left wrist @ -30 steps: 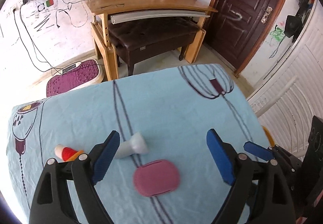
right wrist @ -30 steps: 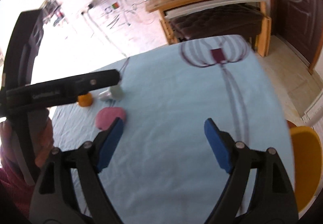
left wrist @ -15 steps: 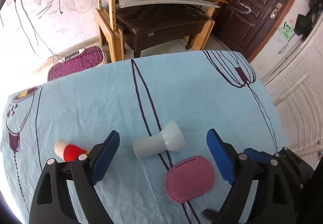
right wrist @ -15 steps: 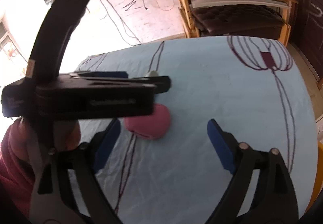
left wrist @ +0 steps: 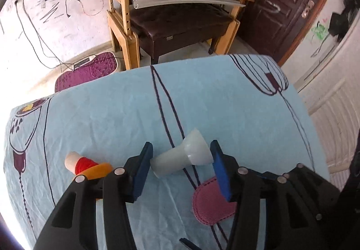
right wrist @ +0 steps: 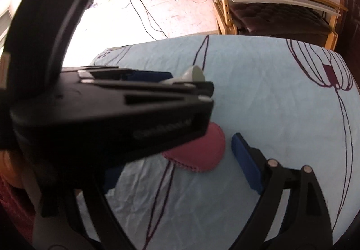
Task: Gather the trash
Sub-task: 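Grasp the white funnel-shaped cup with the left tool while the right tool grasps the pink pad, then carry the white cup and pink pad with both tools over the yellow bin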
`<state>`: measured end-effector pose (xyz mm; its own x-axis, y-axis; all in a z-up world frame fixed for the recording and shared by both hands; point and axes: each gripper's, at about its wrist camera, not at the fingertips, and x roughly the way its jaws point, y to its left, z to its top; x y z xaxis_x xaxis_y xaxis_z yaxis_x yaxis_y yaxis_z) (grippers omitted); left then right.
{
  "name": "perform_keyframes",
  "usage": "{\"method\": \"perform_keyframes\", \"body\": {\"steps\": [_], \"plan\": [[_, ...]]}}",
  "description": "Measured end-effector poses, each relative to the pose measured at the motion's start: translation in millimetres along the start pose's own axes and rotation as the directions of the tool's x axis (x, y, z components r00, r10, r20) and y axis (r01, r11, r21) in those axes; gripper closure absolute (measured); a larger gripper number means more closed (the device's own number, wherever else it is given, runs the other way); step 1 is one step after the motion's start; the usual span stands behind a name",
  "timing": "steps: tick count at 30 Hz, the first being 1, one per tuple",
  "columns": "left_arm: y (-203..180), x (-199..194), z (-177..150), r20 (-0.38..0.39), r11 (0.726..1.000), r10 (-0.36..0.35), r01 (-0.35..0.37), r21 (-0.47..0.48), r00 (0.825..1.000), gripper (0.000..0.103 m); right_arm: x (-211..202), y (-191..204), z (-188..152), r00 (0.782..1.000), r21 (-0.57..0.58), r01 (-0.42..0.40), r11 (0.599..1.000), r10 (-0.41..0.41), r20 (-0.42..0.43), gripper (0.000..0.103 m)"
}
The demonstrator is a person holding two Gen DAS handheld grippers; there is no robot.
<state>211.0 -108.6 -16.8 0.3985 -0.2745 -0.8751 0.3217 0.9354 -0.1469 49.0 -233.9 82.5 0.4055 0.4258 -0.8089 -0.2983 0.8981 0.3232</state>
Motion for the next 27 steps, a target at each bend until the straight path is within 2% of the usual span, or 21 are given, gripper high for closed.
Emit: {"method": "perform_keyframes", "body": {"steps": [7,10,13,15,17,19,21,27], "plan": [[8.2,-6.3,2.6,0.011,0.999,-0.024,0.024,-0.023,1.000,0.055,-0.1,-5.4,2.7,1.000,-0.005,0.028,1.000,-0.028,-0.006,0.017],[14.0,-18.8,3.9,0.043,0.997,-0.053,0.055,-0.045,0.998,0.055,9.3,2.5,5.8,0.998,-0.037,0.065,0.997,-0.065,-0.008,0.017],[16.4,-29.3,4.5,0.079,0.997,-0.042,0.047,-0.058,0.996,0.055,12.8,9.3,5.4,0.995,-0.063,0.102,0.993,-0.102,-0.003,0.017],[22.2,-32.7,4.2,0.089,0.995,-0.051,0.058,-0.083,0.995,0.055,15.4,10.3,7.8,0.988,-0.095,0.151,0.984,-0.152,0.001,0.027],[26.2,-35.3,4.0,0.096,0.993,-0.054,0.064,-0.099,0.994,0.055,16.1,10.8,8.4,0.986,-0.105,0.168,0.980,-0.168,0.007,0.031],[27.4,-38.2,4.4,0.106,0.993,-0.047,0.058,-0.098,0.993,0.055,14.3,8.4,8.7,0.982,-0.101,0.190,0.977,-0.189,0.019,0.049],[26.7,-39.5,4.9,0.114,0.994,-0.039,0.050,-0.093,0.993,0.055,11.2,0.9,9.4,0.985,-0.069,0.171,0.983,-0.170,0.025,0.056],[24.2,-37.9,3.0,0.117,0.996,-0.020,0.030,-0.087,0.993,0.055,-13.8,-19.4,5.8,0.988,0.025,0.128,0.992,-0.129,0.080,0.056]]}}
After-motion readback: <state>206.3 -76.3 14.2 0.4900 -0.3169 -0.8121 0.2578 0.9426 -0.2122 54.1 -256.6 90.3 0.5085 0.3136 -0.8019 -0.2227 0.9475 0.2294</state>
